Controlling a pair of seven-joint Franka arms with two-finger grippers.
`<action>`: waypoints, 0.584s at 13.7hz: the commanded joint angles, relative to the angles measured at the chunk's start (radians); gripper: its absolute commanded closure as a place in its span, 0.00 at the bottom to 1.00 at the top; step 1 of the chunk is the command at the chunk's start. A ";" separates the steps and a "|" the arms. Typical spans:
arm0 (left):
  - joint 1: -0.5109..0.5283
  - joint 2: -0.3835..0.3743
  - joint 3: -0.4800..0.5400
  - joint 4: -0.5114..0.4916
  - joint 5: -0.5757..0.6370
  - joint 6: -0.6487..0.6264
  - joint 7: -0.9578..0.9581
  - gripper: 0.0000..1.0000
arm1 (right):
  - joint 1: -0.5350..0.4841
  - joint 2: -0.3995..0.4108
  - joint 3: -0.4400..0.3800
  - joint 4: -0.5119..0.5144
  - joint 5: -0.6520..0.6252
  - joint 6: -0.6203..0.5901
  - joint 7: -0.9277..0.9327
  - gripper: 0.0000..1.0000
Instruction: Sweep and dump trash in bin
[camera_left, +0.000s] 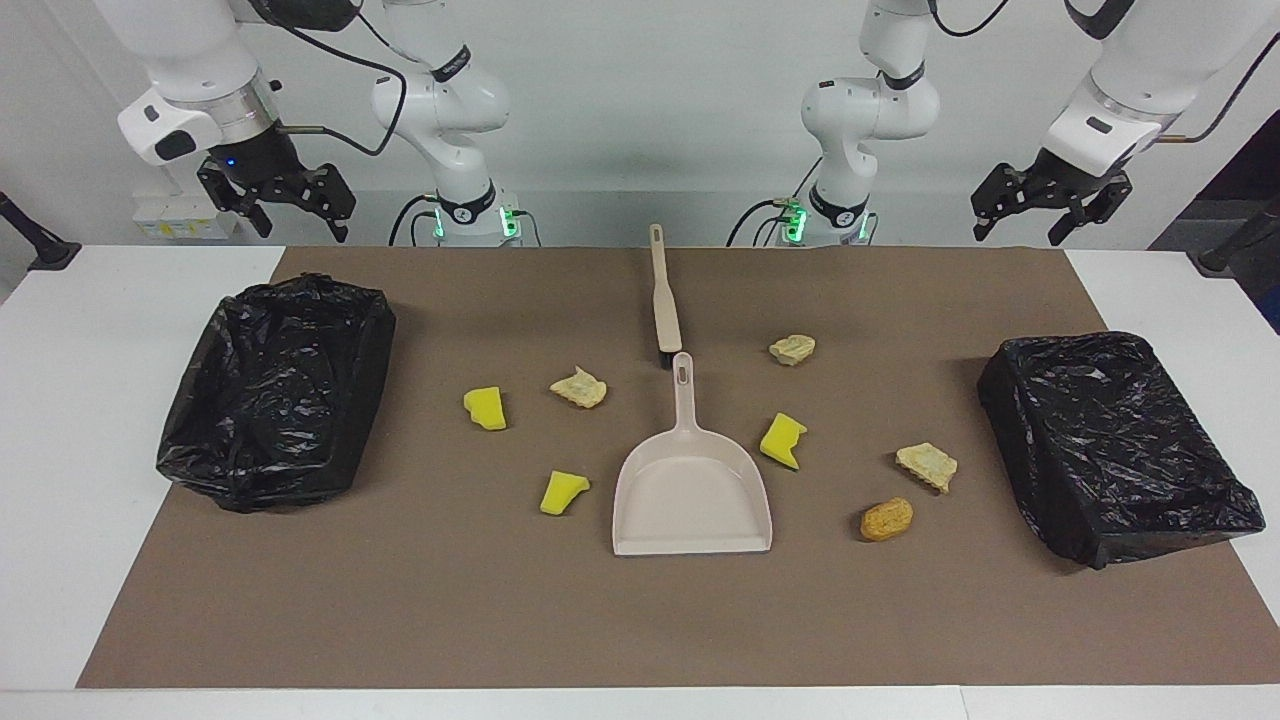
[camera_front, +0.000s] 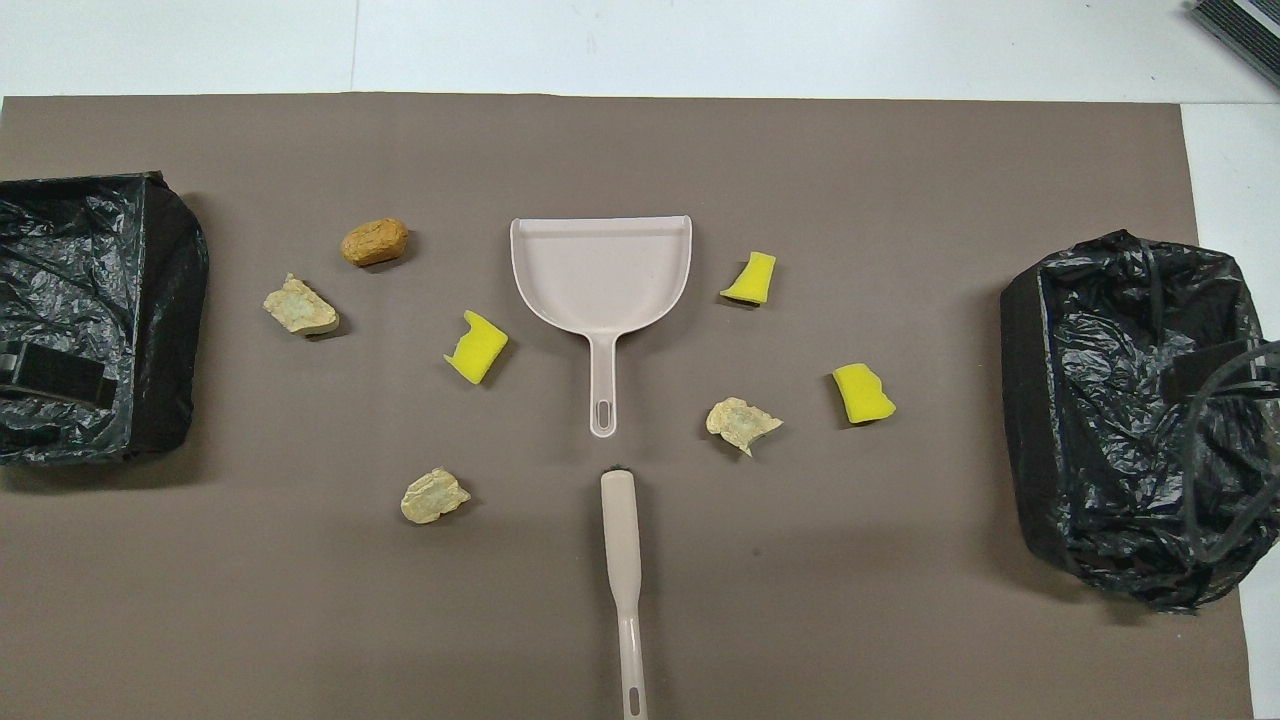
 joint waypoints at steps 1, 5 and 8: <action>-0.006 -0.038 0.001 -0.050 -0.011 -0.007 -0.001 0.00 | 0.001 -0.041 0.014 -0.057 -0.004 0.064 0.026 0.00; -0.027 -0.052 -0.004 -0.111 -0.014 0.031 -0.006 0.00 | -0.001 0.014 0.035 -0.031 0.027 0.097 0.065 0.00; -0.047 -0.106 -0.006 -0.228 -0.025 0.107 -0.003 0.00 | 0.011 0.088 0.084 0.019 0.028 0.142 0.183 0.00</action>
